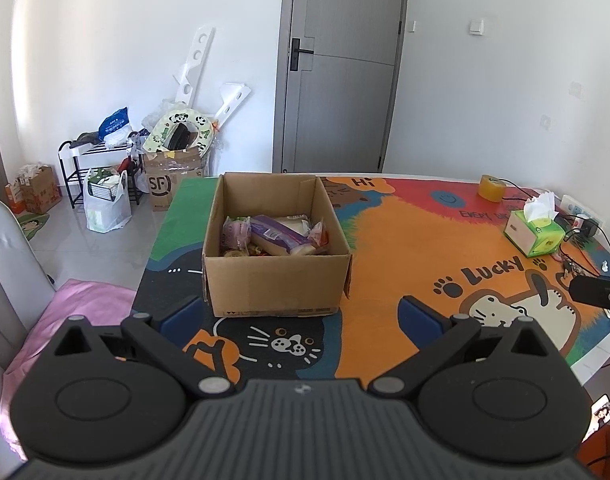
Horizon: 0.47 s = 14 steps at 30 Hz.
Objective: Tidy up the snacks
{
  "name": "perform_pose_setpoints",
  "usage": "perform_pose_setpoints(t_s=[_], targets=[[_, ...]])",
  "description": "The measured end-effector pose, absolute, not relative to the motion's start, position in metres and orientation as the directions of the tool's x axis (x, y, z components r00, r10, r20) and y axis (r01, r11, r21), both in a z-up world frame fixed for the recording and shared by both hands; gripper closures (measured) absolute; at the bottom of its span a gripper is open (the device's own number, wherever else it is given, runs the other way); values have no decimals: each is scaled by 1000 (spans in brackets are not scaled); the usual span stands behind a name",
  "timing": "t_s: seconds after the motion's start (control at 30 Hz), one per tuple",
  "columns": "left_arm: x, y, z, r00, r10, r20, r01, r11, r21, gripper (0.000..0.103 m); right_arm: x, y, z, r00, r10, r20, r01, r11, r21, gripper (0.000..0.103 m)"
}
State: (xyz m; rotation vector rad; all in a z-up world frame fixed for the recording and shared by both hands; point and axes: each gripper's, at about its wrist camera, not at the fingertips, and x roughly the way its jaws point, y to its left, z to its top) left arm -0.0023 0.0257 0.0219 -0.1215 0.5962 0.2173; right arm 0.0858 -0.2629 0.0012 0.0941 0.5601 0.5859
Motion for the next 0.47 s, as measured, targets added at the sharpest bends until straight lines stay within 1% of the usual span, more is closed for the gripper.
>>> perform_pose_setpoints(t_s=[0.47], targets=[[-2,16,21,812,146,-565,-202,979,-37,0,87,-263,2,687,548,-477,-501,833,235,0]])
